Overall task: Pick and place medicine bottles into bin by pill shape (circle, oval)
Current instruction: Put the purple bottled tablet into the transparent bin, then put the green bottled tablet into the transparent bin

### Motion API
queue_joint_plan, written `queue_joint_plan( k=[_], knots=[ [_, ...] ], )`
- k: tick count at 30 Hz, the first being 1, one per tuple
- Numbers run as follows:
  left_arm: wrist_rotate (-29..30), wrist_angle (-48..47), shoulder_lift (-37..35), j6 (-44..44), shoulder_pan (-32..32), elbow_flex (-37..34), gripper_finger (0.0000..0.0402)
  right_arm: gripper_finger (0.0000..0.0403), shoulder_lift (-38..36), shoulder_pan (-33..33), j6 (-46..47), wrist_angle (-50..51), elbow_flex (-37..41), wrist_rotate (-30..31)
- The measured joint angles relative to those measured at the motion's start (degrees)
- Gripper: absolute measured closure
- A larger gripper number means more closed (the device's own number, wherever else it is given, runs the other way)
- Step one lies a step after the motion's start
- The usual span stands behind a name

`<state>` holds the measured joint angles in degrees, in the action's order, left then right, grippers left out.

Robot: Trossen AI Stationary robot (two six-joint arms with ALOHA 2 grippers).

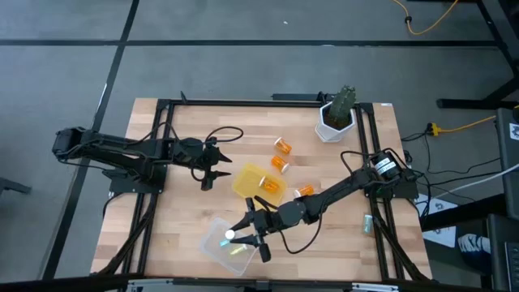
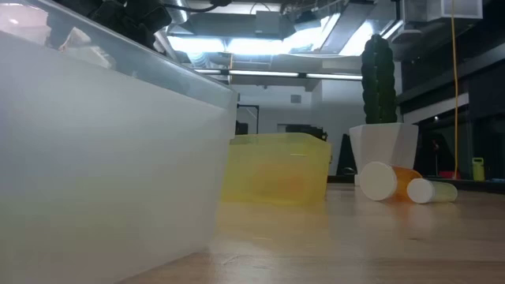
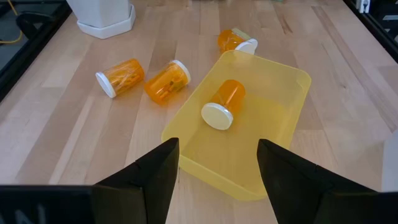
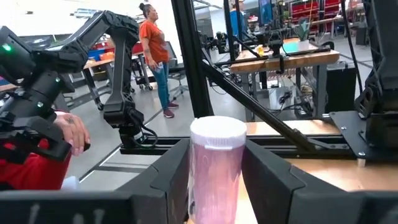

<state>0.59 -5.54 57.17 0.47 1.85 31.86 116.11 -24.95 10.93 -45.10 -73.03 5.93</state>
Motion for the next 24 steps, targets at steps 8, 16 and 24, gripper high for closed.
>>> queue_joint_plan(
  k=[8,16,24],
  knots=[
    [0.00,0.01,-0.01,0.00,0.00,0.00,0.0190,0.0239,0.00,0.00,-0.99,-0.02,0.00,0.02],
    [-0.01,0.00,-0.02,0.00,-0.02,0.00,0.0190,0.0235,0.00,0.02,-0.73,0.00,0.00,0.00],
    [0.01,0.00,0.00,-0.33,0.00,0.00,0.0190,0.0235,-1.66,0.20,8.90,1.56,0.00,0.37]
  ],
)
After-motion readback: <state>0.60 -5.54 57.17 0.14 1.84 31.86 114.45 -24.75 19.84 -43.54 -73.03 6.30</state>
